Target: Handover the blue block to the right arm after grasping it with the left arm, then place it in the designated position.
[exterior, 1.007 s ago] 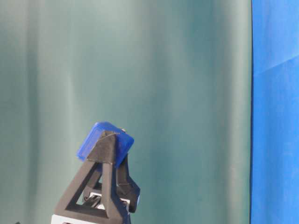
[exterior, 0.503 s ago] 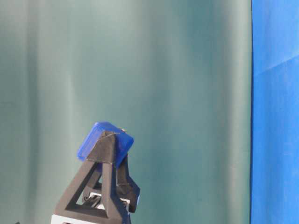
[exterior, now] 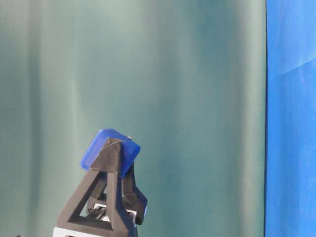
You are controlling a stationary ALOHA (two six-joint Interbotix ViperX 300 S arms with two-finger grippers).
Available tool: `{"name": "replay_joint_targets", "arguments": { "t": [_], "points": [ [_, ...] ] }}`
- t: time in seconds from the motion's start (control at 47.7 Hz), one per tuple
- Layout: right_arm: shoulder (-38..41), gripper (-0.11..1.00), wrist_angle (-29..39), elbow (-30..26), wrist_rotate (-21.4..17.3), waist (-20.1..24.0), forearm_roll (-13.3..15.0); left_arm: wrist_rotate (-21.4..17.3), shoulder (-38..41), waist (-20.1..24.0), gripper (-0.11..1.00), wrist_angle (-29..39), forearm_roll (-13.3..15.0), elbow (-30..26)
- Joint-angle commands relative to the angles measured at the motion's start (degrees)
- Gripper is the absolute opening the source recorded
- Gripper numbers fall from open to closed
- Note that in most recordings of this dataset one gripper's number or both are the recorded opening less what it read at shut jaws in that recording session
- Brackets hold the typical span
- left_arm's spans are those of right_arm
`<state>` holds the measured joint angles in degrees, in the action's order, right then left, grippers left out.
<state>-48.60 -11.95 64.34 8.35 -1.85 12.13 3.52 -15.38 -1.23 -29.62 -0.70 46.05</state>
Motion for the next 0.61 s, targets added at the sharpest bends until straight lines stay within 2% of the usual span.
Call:
{"name": "replay_joint_targets", "arguments": {
  "t": [0.0,0.126,0.294,0.482,0.587],
  "points": [
    [0.2,0.95,-0.2,-1.6,2.4,-0.1,3.0,0.1,-0.5,0.1,0.49,-0.7,0.1,-0.7],
    [0.2,0.95,-0.1,-1.8,8.0,-0.1,7.2,0.1,-0.5,0.1,0.49,-0.9,0.1,-0.8],
    [0.1,0.95,-0.1,-2.1,15.8,-0.1,10.8,0.1,-0.5,0.1,0.49,-1.1,0.1,-0.7],
    [0.2,0.95,-0.1,-2.2,23.9,-0.1,13.3,0.2,-0.5,0.1,0.49,-1.4,0.1,-0.8],
    [0.5,0.95,-0.1,-2.2,27.8,-0.1,13.4,0.2,-0.5,0.1,0.49,-1.4,0.1,-0.8]
  ]
}}
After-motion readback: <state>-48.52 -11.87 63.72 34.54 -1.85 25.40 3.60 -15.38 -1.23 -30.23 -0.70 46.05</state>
